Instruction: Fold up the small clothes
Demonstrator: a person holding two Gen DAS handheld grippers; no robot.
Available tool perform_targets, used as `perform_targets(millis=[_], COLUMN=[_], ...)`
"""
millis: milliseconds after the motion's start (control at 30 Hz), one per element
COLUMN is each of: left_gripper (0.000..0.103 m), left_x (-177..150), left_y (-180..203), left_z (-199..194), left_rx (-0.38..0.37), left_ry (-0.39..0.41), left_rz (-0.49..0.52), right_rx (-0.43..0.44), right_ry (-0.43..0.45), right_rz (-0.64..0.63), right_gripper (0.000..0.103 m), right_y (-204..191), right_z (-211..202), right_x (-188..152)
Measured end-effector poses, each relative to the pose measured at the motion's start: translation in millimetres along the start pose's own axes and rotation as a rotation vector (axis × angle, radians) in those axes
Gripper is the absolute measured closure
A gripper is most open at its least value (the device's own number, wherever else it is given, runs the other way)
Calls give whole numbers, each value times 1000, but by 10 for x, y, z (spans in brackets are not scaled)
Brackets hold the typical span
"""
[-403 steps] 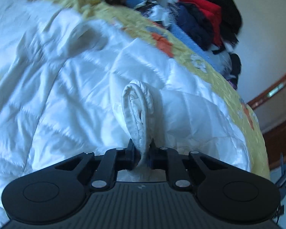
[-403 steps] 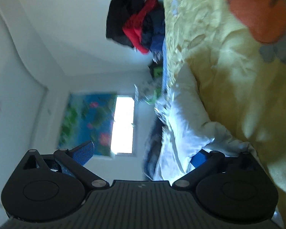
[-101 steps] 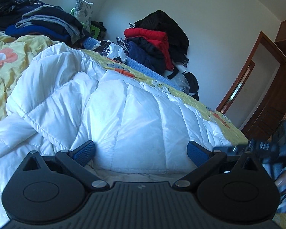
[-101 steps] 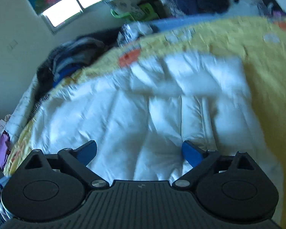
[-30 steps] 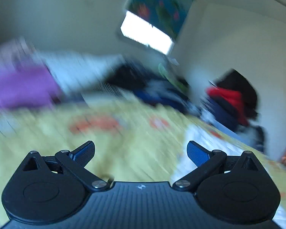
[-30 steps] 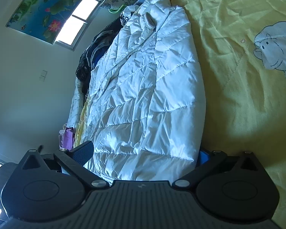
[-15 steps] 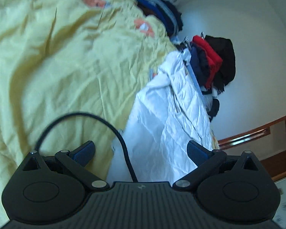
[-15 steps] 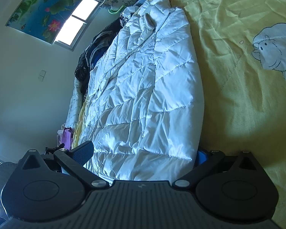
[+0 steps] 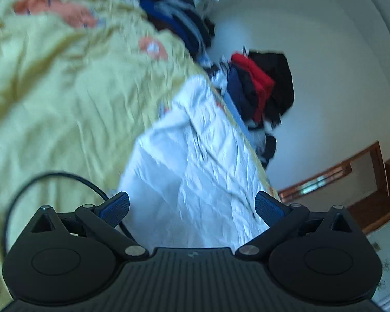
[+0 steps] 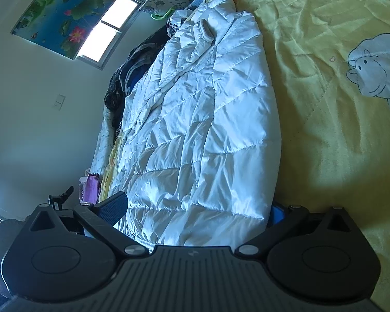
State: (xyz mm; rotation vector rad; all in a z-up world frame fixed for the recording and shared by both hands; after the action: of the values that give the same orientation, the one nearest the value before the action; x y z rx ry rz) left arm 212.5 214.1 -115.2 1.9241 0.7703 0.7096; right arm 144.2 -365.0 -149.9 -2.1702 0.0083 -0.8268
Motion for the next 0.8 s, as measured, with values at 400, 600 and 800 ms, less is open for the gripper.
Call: perform_targets(millis=[400, 600, 800], left_gripper=[0, 0, 0], left_x=[-56, 152, -47], left_y=[-18, -79, -60], left_z=[47, 385, 406], left_rx=[174, 170, 92], left_ry=[29, -107, -273], left_rz=[138, 103, 165], right_rx=[-2, 0, -4], right_ry=[5, 3, 12], right_rz=[-9, -10, -28], right_gripper=[0, 0, 0], right_y=[-11, -10, -23], right_z=[-3, 6, -5], right_x=[-13, 0, -17])
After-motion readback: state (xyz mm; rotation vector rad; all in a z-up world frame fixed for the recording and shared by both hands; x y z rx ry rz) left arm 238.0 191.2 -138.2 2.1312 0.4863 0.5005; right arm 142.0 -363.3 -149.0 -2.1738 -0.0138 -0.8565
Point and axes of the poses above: each gripper's, at about its wrist camera, not at the fingertips, and z roughly the way its jaws point, y to its right, x to its top, the point moved 3 cm from there along z, roughly the way its jaws point, and after that the axes turned 15 degrees about -z, right-handed, at the moved point
